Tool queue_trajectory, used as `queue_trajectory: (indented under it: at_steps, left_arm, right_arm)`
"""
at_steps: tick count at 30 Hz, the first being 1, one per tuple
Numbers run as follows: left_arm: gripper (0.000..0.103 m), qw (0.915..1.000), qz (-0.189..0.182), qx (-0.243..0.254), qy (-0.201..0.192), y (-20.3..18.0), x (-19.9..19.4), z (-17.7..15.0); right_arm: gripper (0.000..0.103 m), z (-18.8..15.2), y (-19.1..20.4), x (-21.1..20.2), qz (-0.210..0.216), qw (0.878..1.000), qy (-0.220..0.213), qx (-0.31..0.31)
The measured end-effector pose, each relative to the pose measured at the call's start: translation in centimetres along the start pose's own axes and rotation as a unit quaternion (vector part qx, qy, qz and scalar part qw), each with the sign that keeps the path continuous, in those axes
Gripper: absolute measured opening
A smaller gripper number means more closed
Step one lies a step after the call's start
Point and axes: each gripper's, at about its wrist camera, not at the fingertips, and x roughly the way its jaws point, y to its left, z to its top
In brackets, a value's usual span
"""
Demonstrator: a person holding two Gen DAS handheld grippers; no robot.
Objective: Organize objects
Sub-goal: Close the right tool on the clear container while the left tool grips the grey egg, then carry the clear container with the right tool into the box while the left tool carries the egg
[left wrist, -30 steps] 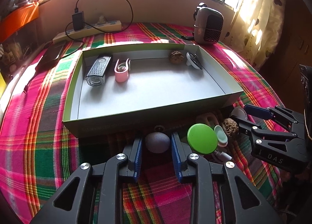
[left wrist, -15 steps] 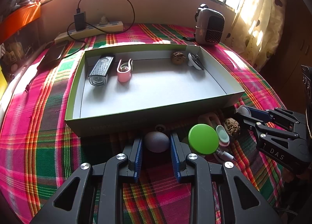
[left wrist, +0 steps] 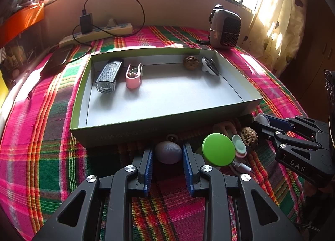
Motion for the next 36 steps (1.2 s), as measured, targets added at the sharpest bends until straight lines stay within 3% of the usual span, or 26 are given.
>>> queue_trajectory:
  at_steps: [21, 36]
  left_arm:
    - [0.024, 1.0000, 0.002, 0.000, -0.008, 0.4, -0.8, 0.2]
    - [0.024, 0.9989, 0.014, -0.006, -0.043, 1.1, -4.4, 0.1]
  right_arm:
    - [0.029, -0.3, 0.4, -0.6, 0.013, 1.000, -0.005, 0.003]
    - [0.029, 1.4, 1.5, -3.4, 0.028, 0.999, -0.040, -0.010]
